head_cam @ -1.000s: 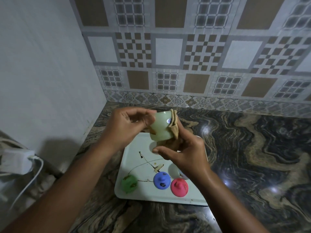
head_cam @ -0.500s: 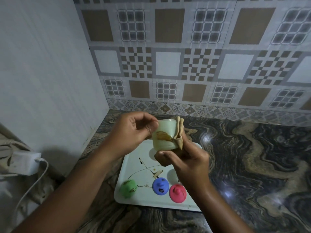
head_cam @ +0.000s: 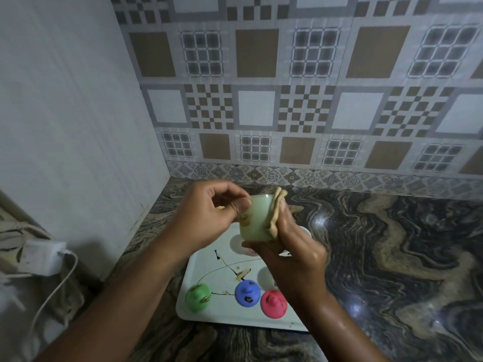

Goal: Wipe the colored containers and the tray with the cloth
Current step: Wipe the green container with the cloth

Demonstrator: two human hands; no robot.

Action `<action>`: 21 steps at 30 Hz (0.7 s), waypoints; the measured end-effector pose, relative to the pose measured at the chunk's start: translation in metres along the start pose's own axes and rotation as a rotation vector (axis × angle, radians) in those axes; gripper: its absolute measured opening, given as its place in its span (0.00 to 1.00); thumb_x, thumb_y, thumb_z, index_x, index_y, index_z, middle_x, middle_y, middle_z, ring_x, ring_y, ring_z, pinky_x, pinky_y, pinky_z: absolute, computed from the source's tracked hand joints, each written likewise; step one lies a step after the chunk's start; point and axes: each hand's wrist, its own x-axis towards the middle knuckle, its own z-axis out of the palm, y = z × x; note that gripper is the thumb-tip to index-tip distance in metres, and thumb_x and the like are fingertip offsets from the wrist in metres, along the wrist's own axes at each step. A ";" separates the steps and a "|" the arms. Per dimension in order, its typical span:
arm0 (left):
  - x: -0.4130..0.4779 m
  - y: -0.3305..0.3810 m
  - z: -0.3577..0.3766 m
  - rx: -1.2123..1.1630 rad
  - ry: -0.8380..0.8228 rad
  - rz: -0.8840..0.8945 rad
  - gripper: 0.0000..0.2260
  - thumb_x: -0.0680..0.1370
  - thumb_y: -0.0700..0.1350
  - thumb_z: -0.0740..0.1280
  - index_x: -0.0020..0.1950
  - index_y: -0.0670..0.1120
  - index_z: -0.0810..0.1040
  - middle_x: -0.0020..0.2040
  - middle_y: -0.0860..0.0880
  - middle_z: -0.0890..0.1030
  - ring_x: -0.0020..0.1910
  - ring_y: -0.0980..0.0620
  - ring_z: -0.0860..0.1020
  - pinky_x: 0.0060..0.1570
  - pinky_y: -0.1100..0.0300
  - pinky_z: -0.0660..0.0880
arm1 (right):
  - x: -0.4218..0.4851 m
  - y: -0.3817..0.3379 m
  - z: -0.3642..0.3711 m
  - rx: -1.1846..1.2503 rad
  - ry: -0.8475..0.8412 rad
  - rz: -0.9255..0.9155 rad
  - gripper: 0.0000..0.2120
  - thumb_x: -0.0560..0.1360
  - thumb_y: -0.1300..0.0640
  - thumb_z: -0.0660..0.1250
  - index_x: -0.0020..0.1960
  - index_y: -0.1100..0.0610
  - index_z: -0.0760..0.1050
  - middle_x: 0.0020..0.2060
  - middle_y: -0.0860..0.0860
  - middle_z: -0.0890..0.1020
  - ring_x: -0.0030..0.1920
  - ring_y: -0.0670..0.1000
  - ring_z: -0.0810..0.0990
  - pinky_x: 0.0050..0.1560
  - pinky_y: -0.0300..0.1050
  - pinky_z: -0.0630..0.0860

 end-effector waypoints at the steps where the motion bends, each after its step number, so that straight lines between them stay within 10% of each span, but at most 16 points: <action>1: -0.002 0.002 0.003 0.088 0.001 0.044 0.03 0.73 0.41 0.75 0.43 0.49 0.85 0.40 0.53 0.85 0.41 0.55 0.84 0.45 0.58 0.82 | -0.001 0.003 -0.001 -0.060 -0.021 -0.058 0.33 0.70 0.50 0.76 0.67 0.69 0.74 0.65 0.65 0.78 0.59 0.53 0.84 0.55 0.35 0.80; 9: -0.009 0.006 0.004 -0.141 -0.045 -0.073 0.10 0.75 0.46 0.70 0.55 0.46 0.85 0.50 0.51 0.87 0.51 0.50 0.85 0.52 0.47 0.82 | -0.004 -0.001 -0.011 0.353 0.116 0.295 0.38 0.66 0.47 0.78 0.70 0.63 0.72 0.54 0.50 0.86 0.47 0.47 0.87 0.47 0.44 0.84; 17: -0.016 0.025 0.003 0.069 -0.018 0.030 0.06 0.71 0.41 0.77 0.42 0.51 0.85 0.40 0.55 0.86 0.43 0.58 0.84 0.48 0.60 0.81 | -0.008 0.002 -0.016 -0.065 0.040 -0.137 0.33 0.71 0.49 0.77 0.65 0.71 0.74 0.65 0.66 0.77 0.67 0.54 0.78 0.60 0.41 0.80; 21: -0.025 0.030 0.010 0.062 0.006 0.100 0.07 0.71 0.47 0.76 0.48 0.51 0.86 0.44 0.58 0.86 0.46 0.60 0.84 0.49 0.63 0.80 | -0.012 -0.001 -0.018 0.045 0.082 -0.019 0.33 0.72 0.47 0.76 0.66 0.72 0.74 0.61 0.56 0.81 0.54 0.49 0.85 0.52 0.36 0.81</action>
